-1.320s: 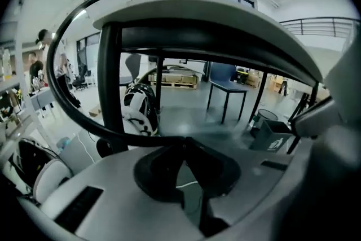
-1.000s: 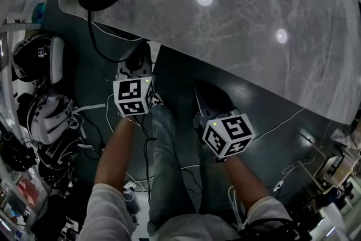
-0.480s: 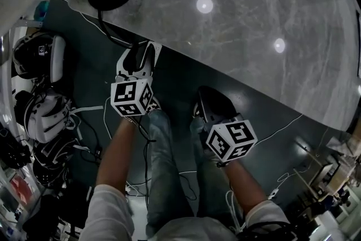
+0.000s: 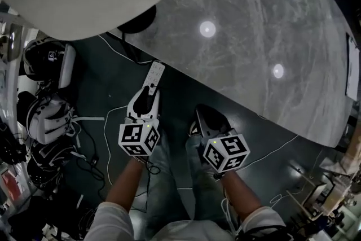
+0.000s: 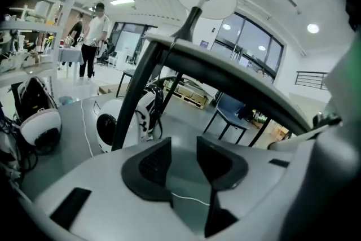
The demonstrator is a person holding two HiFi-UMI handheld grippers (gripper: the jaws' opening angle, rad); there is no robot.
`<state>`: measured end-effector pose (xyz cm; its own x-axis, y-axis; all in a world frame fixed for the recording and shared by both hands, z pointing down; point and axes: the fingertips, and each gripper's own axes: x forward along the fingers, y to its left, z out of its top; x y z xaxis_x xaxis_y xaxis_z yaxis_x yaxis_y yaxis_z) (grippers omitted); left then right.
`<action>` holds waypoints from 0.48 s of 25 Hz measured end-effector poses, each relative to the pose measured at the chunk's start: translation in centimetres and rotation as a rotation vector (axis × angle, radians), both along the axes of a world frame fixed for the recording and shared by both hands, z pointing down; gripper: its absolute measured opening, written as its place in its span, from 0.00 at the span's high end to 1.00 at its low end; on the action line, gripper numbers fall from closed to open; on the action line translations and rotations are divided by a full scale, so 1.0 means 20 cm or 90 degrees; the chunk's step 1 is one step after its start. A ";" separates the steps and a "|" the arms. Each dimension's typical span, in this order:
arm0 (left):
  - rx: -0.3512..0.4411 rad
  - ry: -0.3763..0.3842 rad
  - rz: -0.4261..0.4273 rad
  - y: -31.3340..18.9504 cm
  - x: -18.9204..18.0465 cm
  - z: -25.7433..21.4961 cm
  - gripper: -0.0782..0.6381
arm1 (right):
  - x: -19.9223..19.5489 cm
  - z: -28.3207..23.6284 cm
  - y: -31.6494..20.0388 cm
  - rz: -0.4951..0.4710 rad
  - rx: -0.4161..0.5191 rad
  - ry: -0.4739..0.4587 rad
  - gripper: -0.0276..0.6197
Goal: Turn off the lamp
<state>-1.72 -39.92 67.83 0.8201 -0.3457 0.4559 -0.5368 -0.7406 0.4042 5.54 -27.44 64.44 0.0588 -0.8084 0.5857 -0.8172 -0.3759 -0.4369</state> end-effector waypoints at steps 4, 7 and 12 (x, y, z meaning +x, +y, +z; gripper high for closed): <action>-0.015 0.019 -0.005 0.16 -0.01 -0.28 0.83 | 0.01 -0.13 -0.03 -0.021 0.009 0.004 0.95; -0.020 0.032 -0.007 0.25 -0.02 -0.50 0.87 | -0.01 -0.26 -0.02 -0.039 0.011 0.001 0.95; 0.001 0.021 -0.012 0.31 -0.09 -0.84 0.88 | -0.11 -0.53 0.04 -0.071 0.010 0.006 0.95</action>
